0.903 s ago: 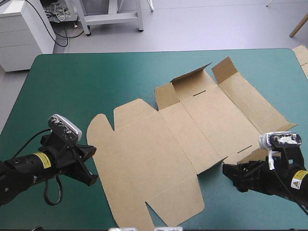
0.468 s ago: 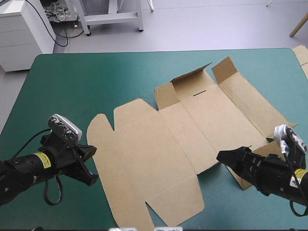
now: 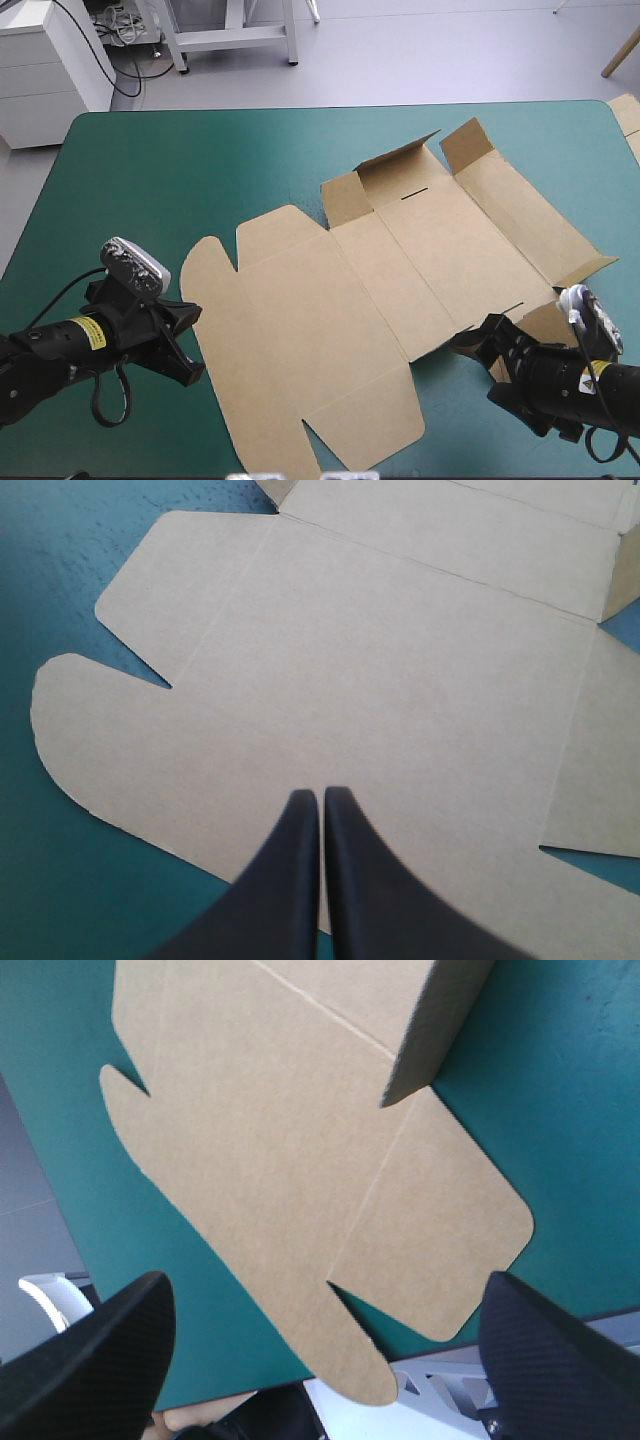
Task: Fold the box
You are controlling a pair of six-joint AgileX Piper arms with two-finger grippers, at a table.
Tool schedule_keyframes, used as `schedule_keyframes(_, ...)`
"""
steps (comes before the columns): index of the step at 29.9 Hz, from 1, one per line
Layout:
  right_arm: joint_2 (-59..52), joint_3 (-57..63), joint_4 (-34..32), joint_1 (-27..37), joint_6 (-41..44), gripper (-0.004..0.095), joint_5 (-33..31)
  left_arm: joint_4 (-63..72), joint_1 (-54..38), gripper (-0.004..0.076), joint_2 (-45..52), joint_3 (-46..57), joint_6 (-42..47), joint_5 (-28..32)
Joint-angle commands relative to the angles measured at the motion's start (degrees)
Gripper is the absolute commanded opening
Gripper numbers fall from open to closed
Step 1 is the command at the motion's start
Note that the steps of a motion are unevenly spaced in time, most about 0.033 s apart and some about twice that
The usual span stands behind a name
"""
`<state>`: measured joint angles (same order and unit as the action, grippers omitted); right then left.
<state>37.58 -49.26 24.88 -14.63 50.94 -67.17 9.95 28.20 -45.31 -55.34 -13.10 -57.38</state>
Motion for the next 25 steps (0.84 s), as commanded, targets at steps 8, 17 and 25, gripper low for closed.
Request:
schedule_keyframes(8, 0.4, 10.2, 2.0, -0.1, 0.0, 0.0762, 22.5, 1.3, -0.1, -0.0008, 0.2, -1.9, 0.6, 4.0)
schedule_keyframes(17, 3.4, 11.0, 0.3, -0.1, -0.5, 0.0763, 21.3, 1.3, -0.1, -0.0008, 0.2, -1.9, 0.6, 4.6)
schedule_keyframes(25, 11.5, 11.0, -1.2, -0.1, -2.6, 0.0761, 24.7, 1.5, -0.1, -0.0008, 0.2, -1.9, 0.6, 4.9)
